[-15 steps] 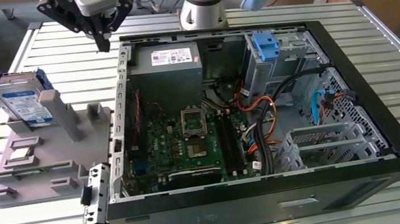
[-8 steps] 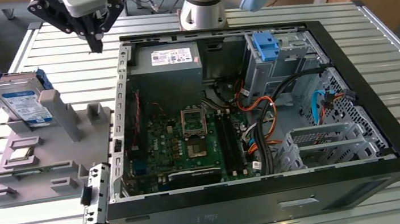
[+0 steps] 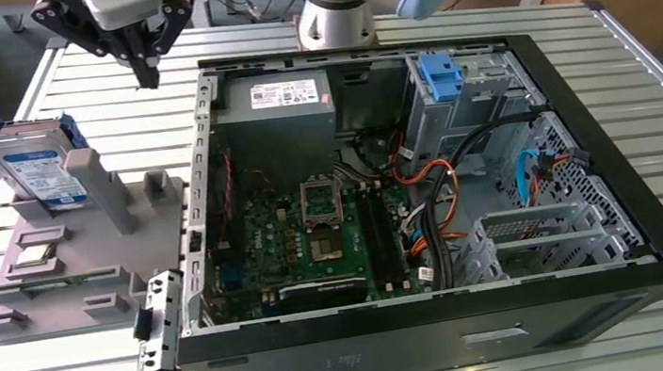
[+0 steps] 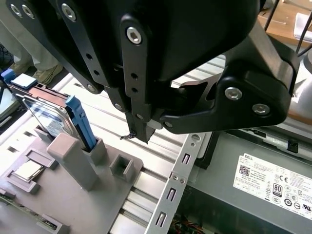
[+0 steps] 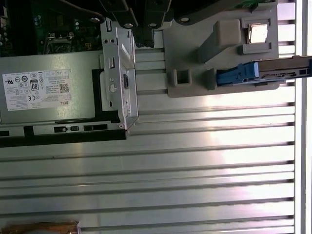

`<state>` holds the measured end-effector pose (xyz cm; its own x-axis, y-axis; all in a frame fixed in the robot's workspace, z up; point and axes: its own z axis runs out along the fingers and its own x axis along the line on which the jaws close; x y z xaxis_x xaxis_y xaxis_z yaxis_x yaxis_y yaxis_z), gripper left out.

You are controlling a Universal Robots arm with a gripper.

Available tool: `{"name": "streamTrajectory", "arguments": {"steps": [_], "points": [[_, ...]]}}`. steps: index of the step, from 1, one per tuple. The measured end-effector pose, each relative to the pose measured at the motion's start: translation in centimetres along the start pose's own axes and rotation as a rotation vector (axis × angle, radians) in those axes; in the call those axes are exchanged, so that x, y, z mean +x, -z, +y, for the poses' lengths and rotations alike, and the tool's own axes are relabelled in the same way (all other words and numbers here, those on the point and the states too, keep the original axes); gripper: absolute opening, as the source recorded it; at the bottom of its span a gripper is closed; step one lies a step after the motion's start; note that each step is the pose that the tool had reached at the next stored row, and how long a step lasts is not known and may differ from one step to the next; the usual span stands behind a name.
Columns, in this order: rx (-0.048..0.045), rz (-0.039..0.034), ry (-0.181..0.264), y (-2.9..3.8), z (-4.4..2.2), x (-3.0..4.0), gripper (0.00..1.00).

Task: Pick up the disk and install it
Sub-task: 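Reach for the disk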

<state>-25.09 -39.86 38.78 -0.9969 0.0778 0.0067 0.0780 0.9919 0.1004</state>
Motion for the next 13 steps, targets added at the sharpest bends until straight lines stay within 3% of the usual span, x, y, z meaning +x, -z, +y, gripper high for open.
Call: {"name": "streamTrajectory", "arguments": {"steps": [13], "points": [[0.0000, 0.0000, 0.000, -0.04, -0.11, 1.93, 0.11]]}}
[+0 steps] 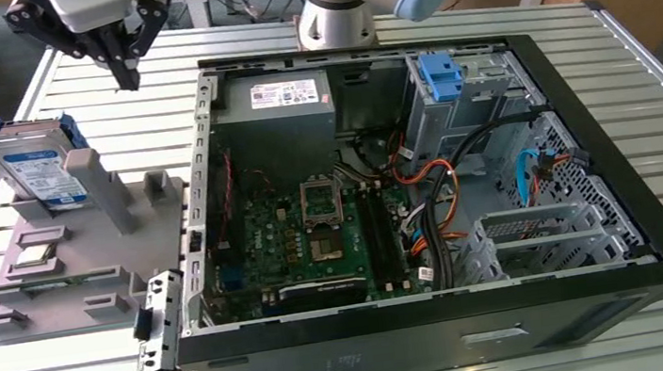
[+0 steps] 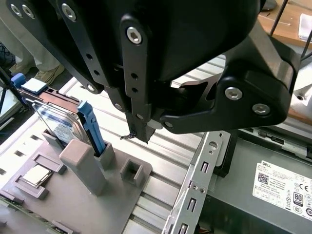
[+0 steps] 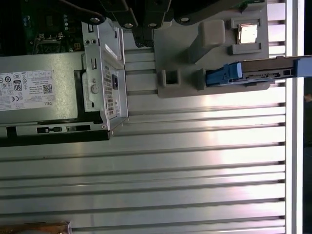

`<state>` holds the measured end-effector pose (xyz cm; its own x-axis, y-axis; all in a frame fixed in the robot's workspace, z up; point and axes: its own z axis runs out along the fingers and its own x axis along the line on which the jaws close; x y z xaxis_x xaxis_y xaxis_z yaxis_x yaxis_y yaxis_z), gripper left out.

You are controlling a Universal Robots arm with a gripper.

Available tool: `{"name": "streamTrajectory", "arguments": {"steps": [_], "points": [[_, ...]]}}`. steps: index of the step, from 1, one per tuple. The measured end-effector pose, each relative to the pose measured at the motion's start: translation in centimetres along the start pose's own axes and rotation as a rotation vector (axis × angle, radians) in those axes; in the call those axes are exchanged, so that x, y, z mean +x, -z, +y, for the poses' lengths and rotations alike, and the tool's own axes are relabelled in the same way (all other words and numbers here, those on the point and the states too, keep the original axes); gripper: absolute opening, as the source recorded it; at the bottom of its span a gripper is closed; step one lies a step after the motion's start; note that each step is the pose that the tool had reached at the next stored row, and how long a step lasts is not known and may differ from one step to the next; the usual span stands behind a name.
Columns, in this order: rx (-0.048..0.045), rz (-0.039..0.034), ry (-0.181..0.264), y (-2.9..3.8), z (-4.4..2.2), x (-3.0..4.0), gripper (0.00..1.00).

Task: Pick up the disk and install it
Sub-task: 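Reach for the disk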

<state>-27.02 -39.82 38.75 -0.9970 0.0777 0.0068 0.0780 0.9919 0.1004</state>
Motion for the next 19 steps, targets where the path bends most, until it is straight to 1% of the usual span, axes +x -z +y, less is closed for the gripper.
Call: {"name": "streamTrajectory", "arguments": {"steps": [5, 7, 13, 19], "points": [[0.0000, -0.0001, 0.000, -0.02, -0.03, 0.84, 0.11], [0.0000, 0.0000, 0.000, -0.03, -0.05, 1.07, 0.11], [0.0000, 0.0000, 0.000, -0.03, -0.05, 1.20, 0.11], [0.0000, 0.0000, 0.000, -0.09, 0.28, 1.40, 0.11]]}}
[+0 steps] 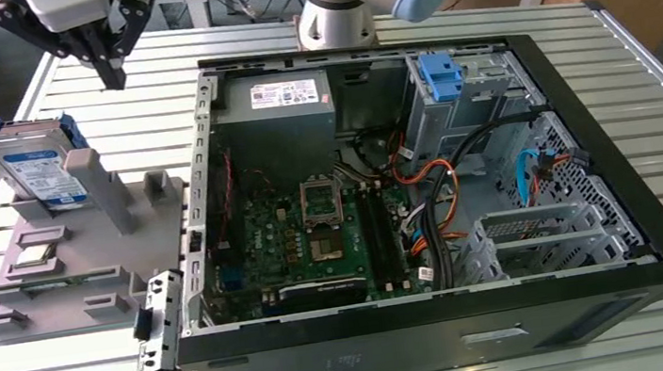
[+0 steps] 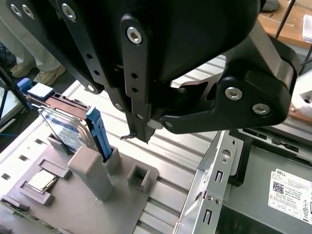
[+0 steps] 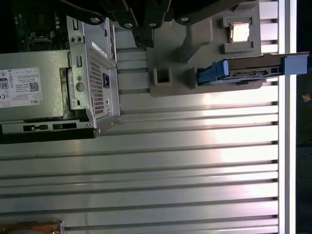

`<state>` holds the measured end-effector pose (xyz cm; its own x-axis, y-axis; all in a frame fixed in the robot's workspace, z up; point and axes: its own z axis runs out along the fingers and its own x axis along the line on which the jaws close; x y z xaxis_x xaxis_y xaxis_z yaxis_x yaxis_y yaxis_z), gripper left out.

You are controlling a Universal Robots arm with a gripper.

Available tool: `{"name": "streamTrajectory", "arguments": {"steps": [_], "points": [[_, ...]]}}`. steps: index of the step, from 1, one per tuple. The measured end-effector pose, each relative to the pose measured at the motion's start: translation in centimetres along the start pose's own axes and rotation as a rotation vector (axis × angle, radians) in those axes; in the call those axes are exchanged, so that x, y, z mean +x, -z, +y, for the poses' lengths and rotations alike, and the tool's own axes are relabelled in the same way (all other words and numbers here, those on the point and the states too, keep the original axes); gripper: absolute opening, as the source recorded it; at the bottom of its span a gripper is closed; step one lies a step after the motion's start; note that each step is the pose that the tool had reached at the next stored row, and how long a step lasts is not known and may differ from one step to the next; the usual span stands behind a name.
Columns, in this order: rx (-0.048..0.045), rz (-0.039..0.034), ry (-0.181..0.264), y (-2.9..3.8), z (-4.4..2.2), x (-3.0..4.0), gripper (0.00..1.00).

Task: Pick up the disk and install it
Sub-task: 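Reach for the disk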

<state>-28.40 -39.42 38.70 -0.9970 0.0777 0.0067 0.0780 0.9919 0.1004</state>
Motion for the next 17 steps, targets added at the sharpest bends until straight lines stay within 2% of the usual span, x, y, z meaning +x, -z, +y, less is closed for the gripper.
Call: {"name": "streamTrajectory", "arguments": {"steps": [8, 17], "points": [[0.0000, 0.0000, 0.000, -0.10, 0.33, 0.91, 0.11], [0.0001, 0.0000, 0.000, -0.16, 0.38, 2.50, 0.11]]}}
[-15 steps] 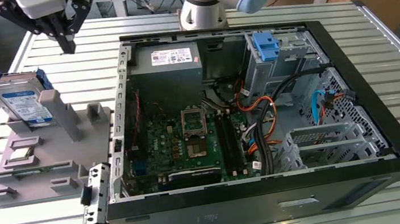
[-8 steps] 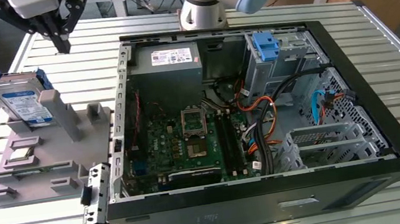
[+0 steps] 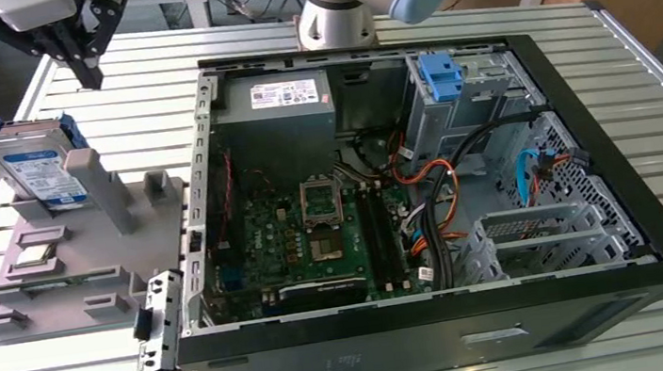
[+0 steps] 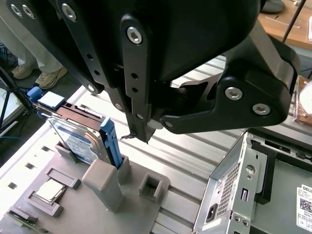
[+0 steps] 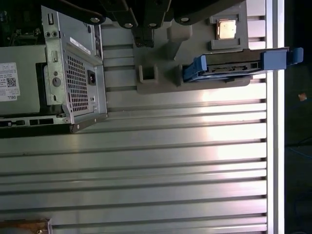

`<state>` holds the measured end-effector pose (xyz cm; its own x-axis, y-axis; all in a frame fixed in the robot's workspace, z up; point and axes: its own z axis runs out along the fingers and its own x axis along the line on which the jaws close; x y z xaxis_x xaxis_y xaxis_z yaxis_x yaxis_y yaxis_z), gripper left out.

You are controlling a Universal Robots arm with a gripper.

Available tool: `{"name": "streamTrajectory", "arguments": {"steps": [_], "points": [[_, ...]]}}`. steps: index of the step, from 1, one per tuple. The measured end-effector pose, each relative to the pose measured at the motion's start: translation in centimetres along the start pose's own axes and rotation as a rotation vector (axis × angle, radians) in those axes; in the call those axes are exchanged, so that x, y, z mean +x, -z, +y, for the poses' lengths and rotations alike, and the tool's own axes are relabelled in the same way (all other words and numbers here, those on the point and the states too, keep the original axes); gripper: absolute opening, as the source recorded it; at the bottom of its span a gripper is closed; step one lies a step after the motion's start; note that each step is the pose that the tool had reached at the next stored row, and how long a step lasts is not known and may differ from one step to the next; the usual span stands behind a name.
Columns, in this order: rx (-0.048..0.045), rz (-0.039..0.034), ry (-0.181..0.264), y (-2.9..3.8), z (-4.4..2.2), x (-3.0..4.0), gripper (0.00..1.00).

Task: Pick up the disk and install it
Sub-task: 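Reach for the disk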

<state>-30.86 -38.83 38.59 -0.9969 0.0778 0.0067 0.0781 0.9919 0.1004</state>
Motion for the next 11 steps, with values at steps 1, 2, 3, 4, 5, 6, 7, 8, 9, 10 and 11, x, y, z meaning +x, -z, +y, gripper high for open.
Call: {"name": "streamTrajectory", "arguments": {"steps": [1, 2, 3, 4, 5, 6, 7, 8, 9, 10, 11], "points": [[0.0000, 0.0000, 0.000, -0.01, 0.01, 0.16, 0.11], [-0.0001, 0.0000, 0.000, -0.02, 0.01, 0.30, 0.11], [-0.0001, -0.0001, 0.000, -0.02, 0.03, 0.43, 0.11], [0.0000, 0.0000, 0.000, -0.03, 0.04, 0.53, 0.11], [0.0001, 0.0000, 0.000, -0.04, 0.06, 0.60, 0.11], [0.0008, 0.0000, 0.000, -0.04, 0.09, 0.65, 0.11], [0.0020, 0.0000, 0.000, -0.04, 0.11, 0.69, 0.11], [0.0033, -0.0002, 0.000, -0.05, 0.13, 0.73, 0.11], [0.0039, -0.0003, 0.000, -0.05, 0.14, 0.76, 0.11], [0.0041, -0.0003, 0.000, -0.05, 0.14, 0.77, 0.11], [0.0041, -0.0003, 0.000, -0.05, 0.14, 0.77, 0.11]]}}
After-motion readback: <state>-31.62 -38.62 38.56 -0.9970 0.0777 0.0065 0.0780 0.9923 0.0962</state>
